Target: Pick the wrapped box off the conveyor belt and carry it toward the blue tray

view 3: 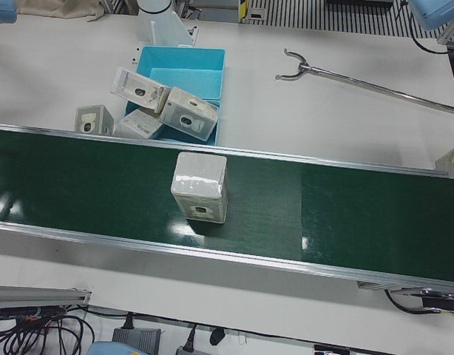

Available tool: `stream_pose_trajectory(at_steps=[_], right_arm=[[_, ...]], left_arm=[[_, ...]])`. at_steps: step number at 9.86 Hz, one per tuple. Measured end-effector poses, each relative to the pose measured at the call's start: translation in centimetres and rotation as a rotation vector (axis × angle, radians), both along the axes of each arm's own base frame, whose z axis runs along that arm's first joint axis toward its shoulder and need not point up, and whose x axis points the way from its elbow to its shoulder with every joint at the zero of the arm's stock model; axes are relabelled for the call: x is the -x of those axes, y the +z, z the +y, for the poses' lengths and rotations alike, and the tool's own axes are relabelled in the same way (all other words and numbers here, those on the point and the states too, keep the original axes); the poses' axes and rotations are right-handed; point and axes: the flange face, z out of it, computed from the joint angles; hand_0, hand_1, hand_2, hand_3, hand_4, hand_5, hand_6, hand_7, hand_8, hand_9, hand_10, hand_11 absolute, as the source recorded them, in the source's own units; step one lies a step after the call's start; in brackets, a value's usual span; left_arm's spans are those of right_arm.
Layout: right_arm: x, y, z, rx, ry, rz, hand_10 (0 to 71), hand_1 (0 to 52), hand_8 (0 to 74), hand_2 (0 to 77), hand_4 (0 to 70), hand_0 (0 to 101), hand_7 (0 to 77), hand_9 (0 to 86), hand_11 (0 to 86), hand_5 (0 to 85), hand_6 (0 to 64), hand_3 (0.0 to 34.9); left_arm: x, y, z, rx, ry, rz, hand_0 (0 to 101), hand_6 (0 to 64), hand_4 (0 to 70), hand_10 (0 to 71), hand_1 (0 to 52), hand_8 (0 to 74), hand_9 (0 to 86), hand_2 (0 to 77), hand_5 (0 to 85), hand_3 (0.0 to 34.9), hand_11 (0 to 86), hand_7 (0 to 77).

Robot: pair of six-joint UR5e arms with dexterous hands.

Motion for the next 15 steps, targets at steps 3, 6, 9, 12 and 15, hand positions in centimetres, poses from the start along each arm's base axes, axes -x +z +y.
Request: stream_pose_trajectory(at_steps=[3,6,9,12,15], right_arm=[[0.6,-0.1,-0.1,0.001,-0.006,0.001,3.8,13.1,0.0,19.6,16.4,46,18.5,1.6,6.5,26.7,0.0,29.9],[1.1,-0.2,-0.2,0.002,-0.013,0.001,3.3,8.7,0.0,12.0,13.6,44,15.3,1.6,5.4,22.4,0.0,29.9],[1.3,-0.5,-0.5,0.001,-0.013,-0.002,2.7,9.3,0.0,12.0,12.5,42,15.3,1.6,5.4,22.4,0.0,29.9],[1.3,-0.6,-0.6,0.001,-0.011,-0.004,2.7,11.5,0.0,13.1,8.7,44,15.8,1.6,5.4,14.7,0.0,29.9],[1.3,-0.6,-0.7,0.001,-0.01,-0.005,2.7,11.5,0.0,14.2,8.7,44,16.9,1.6,5.4,14.2,0.0,29.8]], left_arm=[[0.0,0.0,0.0,0.0,0.0,0.0,0,0.0,0.0,0.0,0.0,0.5,0.0,1.1,0.5,0.0,0.0,0.5],[0.0,0.0,0.0,0.0,0.0,0.0,0,0.0,0.0,0.5,0.0,0.5,0.5,0.5,0.5,0.0,0.0,0.5],[0.0,0.0,0.0,0.0,0.0,0.0,0,0.0,0.0,0.5,0.0,0.5,0.0,0.5,0.5,0.0,0.0,0.5],[0.0,0.0,0.0,0.0,0.0,0.0,0,0.0,0.0,0.0,0.0,0.5,0.0,0.5,0.5,0.0,0.0,0.5],[0.0,0.0,0.0,0.0,0.0,0.0,0,0.0,0.0,0.5,0.0,0.5,0.0,1.1,0.5,0.0,0.0,0.5]])
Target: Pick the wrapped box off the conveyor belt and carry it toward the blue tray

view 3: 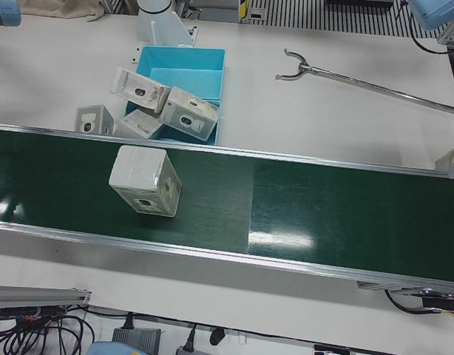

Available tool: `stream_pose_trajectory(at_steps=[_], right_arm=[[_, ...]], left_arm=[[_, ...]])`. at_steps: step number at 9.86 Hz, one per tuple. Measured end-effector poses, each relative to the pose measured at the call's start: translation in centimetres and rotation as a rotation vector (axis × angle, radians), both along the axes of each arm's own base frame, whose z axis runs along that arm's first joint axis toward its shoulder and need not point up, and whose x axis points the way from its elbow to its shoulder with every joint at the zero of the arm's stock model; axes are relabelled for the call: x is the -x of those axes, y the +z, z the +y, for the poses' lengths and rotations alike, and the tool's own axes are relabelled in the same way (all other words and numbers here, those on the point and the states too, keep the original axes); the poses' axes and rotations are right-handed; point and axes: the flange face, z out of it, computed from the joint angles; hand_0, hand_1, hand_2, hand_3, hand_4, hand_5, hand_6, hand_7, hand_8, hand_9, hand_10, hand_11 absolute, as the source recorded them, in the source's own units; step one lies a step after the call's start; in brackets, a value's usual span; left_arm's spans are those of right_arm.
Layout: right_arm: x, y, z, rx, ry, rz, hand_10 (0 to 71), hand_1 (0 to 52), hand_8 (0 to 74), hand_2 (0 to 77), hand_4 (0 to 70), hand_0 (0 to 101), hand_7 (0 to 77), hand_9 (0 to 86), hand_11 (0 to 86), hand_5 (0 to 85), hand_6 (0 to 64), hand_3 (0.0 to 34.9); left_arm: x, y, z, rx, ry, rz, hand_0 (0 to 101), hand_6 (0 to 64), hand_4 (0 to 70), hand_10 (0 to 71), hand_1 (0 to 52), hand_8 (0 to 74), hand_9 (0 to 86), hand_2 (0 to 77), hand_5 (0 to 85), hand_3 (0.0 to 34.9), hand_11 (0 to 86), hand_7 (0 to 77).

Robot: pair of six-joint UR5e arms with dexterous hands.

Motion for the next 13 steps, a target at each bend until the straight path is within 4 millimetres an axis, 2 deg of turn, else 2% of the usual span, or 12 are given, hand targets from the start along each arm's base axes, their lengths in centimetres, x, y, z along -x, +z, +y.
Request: stream_pose_trajectory(at_steps=[2,3,13], right_arm=[[0.01,0.0,0.0,0.0,-0.001,0.0,2.7,11.5,0.0,14.7,8.7,44,16.9,1.6,5.4,15.3,0.0,30.0],[0.0,0.01,0.0,0.0,-0.001,0.0,2.7,11.5,0.0,14.7,10.9,43,16.9,1.6,5.4,19.6,0.0,29.8],[0.44,-0.08,-0.39,0.002,-0.001,0.004,2.7,10.9,0.0,15.3,12.0,43,16.9,1.6,5.4,20.7,0.0,29.9]], left_arm=[[0.0,0.0,0.0,0.0,0.0,0.0,0,0.0,0.0,0.5,0.0,0.5,0.5,0.5,0.5,0.0,0.0,0.5],[0.0,0.0,0.0,0.0,0.0,0.0,0,0.0,0.0,0.0,0.0,0.5,0.0,0.5,0.5,0.0,0.0,0.5],[0.0,0.0,0.0,0.0,0.0,0.0,0,0.0,0.0,0.5,0.0,0.5,0.5,1.1,0.5,0.0,0.0,0.5]])
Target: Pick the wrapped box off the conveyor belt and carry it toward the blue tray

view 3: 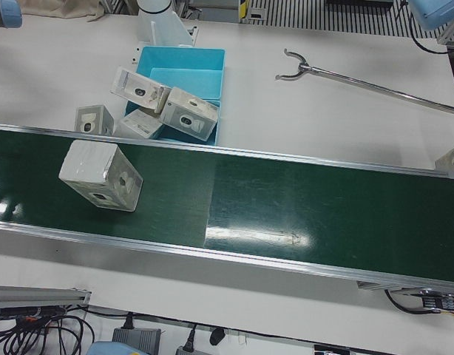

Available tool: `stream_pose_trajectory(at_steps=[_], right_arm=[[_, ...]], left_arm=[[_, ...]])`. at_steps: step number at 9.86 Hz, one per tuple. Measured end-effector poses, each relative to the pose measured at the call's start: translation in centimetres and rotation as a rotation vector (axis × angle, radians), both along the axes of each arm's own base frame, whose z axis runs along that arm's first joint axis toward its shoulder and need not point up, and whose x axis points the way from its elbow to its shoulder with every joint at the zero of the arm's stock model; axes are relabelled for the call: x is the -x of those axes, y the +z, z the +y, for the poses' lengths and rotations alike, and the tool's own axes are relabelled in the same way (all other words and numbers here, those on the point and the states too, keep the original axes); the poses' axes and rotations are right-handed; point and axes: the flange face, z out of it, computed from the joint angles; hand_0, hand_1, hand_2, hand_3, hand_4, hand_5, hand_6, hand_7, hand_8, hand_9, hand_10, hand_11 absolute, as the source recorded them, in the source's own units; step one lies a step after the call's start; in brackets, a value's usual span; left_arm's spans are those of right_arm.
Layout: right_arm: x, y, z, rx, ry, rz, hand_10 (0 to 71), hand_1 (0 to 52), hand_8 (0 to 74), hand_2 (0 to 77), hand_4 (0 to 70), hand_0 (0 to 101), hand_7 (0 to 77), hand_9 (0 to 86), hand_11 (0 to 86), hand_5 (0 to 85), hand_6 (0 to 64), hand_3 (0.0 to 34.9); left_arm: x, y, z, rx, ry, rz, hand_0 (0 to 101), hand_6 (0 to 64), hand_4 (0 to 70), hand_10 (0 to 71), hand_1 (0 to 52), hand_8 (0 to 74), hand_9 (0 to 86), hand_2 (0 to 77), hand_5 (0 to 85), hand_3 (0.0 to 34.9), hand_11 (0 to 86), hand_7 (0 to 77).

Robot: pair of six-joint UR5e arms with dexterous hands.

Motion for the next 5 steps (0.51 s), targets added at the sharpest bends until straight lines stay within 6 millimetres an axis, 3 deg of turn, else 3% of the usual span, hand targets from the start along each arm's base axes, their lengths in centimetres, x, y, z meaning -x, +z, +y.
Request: stream_pose_trajectory(at_steps=[5], right_arm=[[0.99,-1.07,-1.11,-0.003,-0.001,-0.002,2.7,10.9,0.0,15.3,12.0,43,18.0,1.6,5.4,20.7,0.0,29.8]], left_arm=[[0.0,0.0,0.0,0.0,0.0,0.0,0,0.0,0.0,0.5,0.0,0.5,0.0,0.5,0.5,0.0,0.0,0.5]])
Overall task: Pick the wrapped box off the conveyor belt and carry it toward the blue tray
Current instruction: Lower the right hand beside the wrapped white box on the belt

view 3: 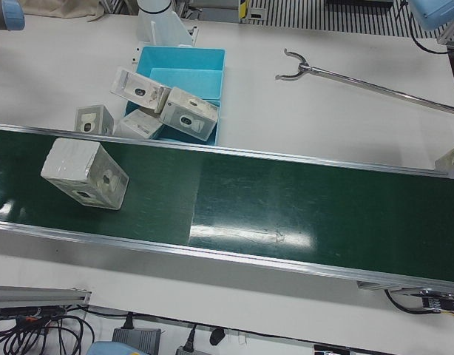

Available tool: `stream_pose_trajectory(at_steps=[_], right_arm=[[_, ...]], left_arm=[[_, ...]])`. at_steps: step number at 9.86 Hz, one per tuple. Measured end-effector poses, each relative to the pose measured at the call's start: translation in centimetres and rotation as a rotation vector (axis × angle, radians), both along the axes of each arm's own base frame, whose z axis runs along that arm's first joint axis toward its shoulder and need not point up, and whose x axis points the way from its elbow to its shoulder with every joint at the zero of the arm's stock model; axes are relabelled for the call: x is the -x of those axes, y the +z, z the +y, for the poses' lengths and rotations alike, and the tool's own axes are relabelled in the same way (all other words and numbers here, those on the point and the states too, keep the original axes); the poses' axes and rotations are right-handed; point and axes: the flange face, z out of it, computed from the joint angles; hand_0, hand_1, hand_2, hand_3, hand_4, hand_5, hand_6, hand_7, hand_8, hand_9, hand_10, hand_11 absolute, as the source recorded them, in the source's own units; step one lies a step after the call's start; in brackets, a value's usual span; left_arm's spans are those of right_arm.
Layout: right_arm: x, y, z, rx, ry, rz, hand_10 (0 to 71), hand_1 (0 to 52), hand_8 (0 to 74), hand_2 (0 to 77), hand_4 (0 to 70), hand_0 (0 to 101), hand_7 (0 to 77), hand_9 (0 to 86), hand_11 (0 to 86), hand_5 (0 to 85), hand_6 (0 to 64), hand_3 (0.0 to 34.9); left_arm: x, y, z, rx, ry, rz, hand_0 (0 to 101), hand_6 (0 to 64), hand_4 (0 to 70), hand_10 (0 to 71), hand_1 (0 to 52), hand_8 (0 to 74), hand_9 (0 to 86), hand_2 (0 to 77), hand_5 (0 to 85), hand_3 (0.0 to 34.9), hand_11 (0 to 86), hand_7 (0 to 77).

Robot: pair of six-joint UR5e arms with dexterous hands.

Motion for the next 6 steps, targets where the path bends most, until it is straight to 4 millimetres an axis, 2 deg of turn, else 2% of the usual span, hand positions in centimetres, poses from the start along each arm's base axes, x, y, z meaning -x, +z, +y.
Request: stream_pose_trajectory(at_steps=[6], right_arm=[[1.5,-0.9,-1.2,0.004,-0.005,0.004,4.4,10.9,0.0,16.4,13.1,43,18.0,1.6,5.4,21.8,0.0,29.9]], left_arm=[[0.0,0.0,0.0,0.0,0.0,0.0,0,0.0,0.0,0.5,0.0,0.0,0.0,1.1,0.5,0.0,0.0,0.5]])
